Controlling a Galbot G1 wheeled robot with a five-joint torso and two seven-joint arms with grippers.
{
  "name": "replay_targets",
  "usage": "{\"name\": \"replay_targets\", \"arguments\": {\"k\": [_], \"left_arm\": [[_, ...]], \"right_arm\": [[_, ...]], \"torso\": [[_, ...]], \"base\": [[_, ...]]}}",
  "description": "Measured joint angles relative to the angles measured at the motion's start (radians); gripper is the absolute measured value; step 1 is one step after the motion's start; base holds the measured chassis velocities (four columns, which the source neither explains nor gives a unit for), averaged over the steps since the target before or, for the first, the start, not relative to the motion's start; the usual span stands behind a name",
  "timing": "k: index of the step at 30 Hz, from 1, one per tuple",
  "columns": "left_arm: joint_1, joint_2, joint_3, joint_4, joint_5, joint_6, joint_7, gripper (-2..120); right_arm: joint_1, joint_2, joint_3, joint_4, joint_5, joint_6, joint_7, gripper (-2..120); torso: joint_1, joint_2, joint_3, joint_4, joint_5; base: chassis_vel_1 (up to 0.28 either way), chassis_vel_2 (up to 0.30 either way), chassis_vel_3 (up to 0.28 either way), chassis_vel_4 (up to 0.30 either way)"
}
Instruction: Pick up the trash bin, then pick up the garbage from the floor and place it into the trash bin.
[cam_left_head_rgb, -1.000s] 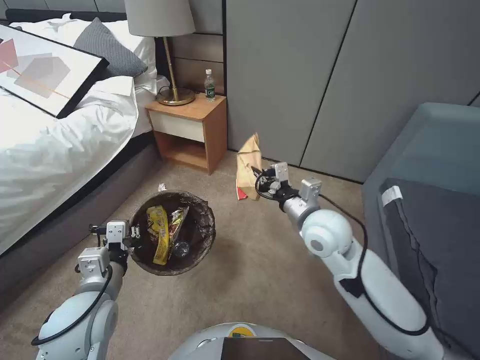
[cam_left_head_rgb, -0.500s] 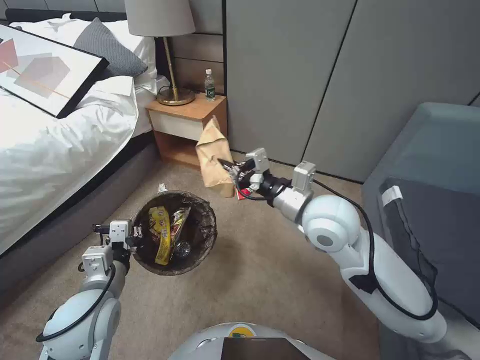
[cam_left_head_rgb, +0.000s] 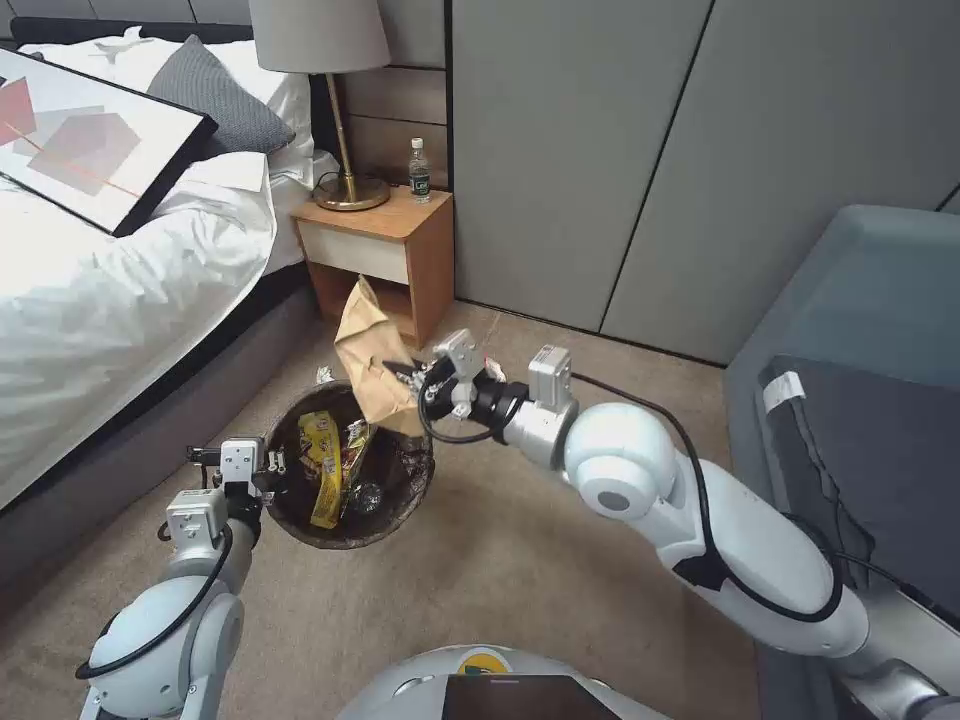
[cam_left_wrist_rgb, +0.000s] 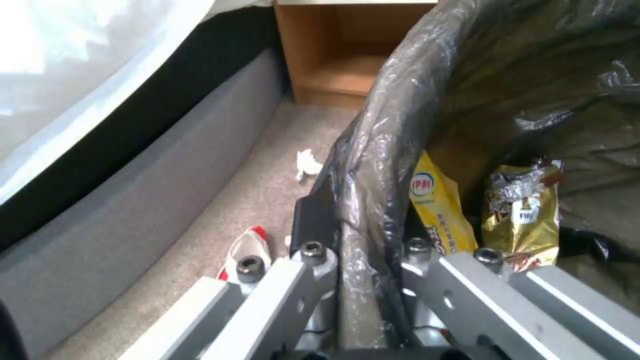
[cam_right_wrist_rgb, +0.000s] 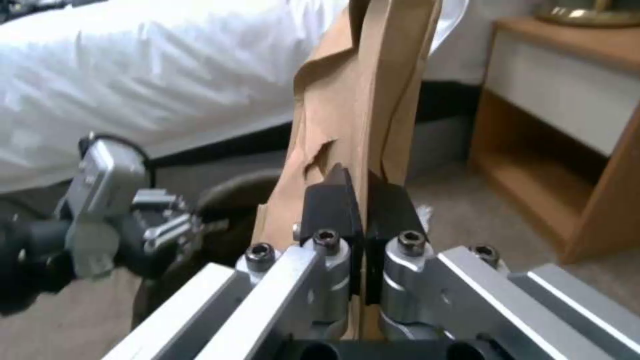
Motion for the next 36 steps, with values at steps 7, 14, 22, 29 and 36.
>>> {"name": "replay_targets", "arguments": {"k": [7, 14, 22, 29, 36], "left_arm": [[-0.001, 0.0, 0.0, 0.0, 0.0, 0.0, 0.0, 4], [-0.004, -0.002, 0.001, 0.0, -0.001, 0.0, 0.0, 4], [-0.006, -0.002, 0.001, 0.0, -0.002, 0.0, 0.0, 4], [-0.007, -0.001, 0.002, 0.0, -0.003, 0.0, 0.0, 4], [-0.007, -0.001, 0.002, 0.0, -0.003, 0.0, 0.001, 4]], "right_arm": [[-0.001, -0.012, -0.064, -0.001, -0.002, -0.014, 0.018, 0], [-0.009, -0.003, -0.119, -0.012, -0.013, -0.017, 0.046, 0], [-0.033, 0.022, -0.141, -0.042, -0.053, -0.014, 0.049, 0], [-0.046, 0.034, -0.156, -0.062, -0.075, -0.011, 0.049, 0], [-0.053, 0.044, -0.175, -0.074, -0.121, -0.009, 0.054, 8]], "torso": [[0.0, 0.0, 0.0, 0.0, 0.0], [0.0, 0.0, 0.0, 0.0, 0.0], [0.0, 0.0, 0.0, 0.0001, 0.0001], [0.0, 0.0, 0.0, 0.0001, 0.0], [0.0, 0.0, 0.0, 0.0001, 0.0]], "base": [[0.0, 0.0, 0.0, 0.0], [0.0, 0.0, 0.0, 0.0], [0.0, 0.0, 0.0, 0.0], [0.0, 0.0, 0.0, 0.0], [0.0, 0.0, 0.0, 0.0]]}}
